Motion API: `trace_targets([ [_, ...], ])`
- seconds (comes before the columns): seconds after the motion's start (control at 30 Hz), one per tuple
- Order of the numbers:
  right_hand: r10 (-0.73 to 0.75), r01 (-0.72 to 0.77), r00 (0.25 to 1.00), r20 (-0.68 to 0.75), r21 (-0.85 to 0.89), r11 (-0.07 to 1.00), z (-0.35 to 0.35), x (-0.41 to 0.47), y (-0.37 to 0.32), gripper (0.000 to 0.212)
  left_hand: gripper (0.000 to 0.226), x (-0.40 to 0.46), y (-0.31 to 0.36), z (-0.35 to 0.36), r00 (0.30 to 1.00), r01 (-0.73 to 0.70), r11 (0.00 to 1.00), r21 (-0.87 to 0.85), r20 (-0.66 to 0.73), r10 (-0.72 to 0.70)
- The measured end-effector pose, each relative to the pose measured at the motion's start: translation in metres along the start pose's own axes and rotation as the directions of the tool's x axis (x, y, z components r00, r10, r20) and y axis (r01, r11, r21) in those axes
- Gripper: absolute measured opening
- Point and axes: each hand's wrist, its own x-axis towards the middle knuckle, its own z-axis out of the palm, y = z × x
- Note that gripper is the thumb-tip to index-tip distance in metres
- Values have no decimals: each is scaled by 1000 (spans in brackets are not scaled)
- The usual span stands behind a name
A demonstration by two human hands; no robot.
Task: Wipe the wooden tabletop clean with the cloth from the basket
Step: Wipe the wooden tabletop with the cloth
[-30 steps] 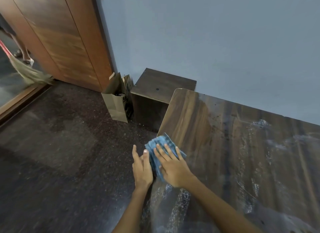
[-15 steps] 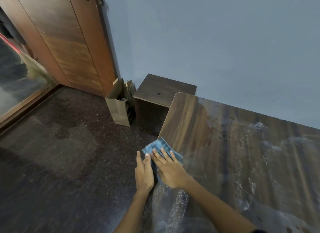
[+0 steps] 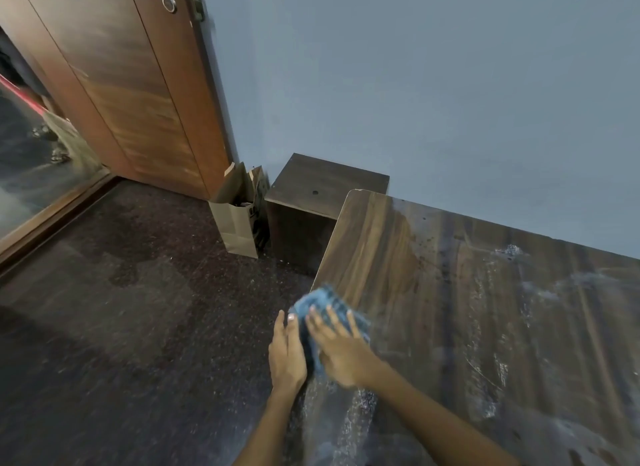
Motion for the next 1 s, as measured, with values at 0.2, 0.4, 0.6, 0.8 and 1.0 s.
trace_targets([
  [0.2,31,-34,999,-23,-130,991,21,-55,56,64,57,2,-3,1,1000,5,1000,9,-27,-4],
  [0.4,458,-454,889,-12,115,884,-24,14,53,60,59,-4,1,2,1000,15,1000,20,-10,-14],
  [0.6,78,-74,996,-42,88,993,15,-8,-38,73,55,-10,2,-2,996,47,999,11,-80,-46],
  [0.8,-47,45,993,-112,-18,999,35,-61,14,68,62,-19,-15,-13,1000,20,999,43,-17,-19],
  [1.0,506,-498,860,-60,111,860,-17,-11,58,60,60,-23,-17,-18,999,35,998,48,24,-36],
])
